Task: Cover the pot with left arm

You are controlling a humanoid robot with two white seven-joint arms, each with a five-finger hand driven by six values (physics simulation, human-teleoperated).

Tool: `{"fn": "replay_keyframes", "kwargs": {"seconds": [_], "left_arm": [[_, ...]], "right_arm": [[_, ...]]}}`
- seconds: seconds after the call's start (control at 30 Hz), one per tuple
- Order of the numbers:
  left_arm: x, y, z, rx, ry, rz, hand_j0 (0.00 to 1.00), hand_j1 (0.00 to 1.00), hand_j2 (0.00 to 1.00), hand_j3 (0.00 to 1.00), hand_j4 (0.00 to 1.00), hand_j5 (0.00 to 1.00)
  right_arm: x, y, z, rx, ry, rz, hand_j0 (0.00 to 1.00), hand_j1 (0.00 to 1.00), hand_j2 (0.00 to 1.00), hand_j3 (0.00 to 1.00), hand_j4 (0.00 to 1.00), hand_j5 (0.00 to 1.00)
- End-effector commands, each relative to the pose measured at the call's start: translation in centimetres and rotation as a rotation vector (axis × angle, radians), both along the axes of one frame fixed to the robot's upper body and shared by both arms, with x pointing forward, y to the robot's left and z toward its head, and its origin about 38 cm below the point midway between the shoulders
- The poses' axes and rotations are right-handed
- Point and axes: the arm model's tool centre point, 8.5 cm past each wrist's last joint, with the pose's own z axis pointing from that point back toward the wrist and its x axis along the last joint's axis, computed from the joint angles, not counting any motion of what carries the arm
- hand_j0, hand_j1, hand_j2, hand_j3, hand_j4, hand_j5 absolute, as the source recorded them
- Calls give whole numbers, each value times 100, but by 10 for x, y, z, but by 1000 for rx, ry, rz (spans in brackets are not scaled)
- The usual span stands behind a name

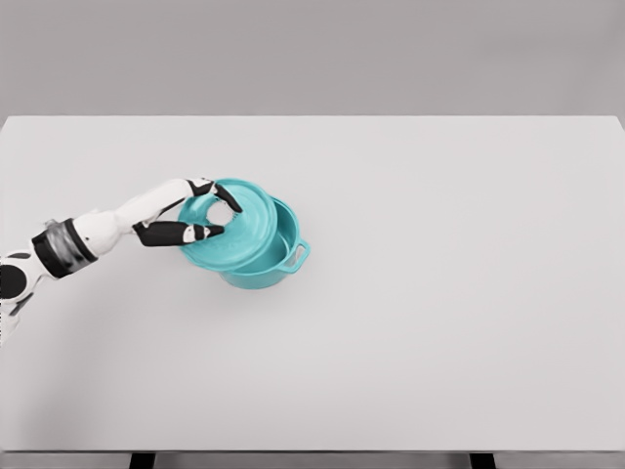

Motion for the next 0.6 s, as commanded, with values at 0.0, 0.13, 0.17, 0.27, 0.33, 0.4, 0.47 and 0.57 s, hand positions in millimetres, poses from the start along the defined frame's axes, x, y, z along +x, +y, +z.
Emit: {"fn": "replay_keyframes", "kwargs": {"seconds": [0.0,0.13,0.17,0.27,0.33,0.4,0.47,0.57], "left_arm": [[-1,-8,-4,-5,6,-14,57,57,57,57,57,57],[-1,-16,-6,-14,5,-24,57,57,57,57,57,57],[-1,-16,-6,-12,3,-25,57,57,57,57,57,57],[0,-16,-4,-10,1,-26,57,57,57,57,57,57],[2,-21,-4,-1,2,-39,57,57,57,57,57,57],[3,-21,-4,-2,2,-38,57,57,57,57,57,57],[3,-21,-4,-2,1,-39,57,57,57,57,57,57],[2,-22,-5,-3,3,-41,57,57,57,57,57,57]], "right_arm": [[0,0,0,0,0,0,100,100,100,100,100,100],[0,0,0,0,0,0,100,100,100,100,100,100],[0,0,0,0,0,0,100,100,100,100,100,100],[0,0,0,0,0,0,100,100,100,100,100,100],[0,0,0,0,0,0,100,100,100,100,100,100],[0,0,0,0,0,0,100,100,100,100,100,100],[0,0,0,0,0,0,100,100,100,100,100,100],[0,0,0,1,-2,1,100,100,100,100,100,100]]}}
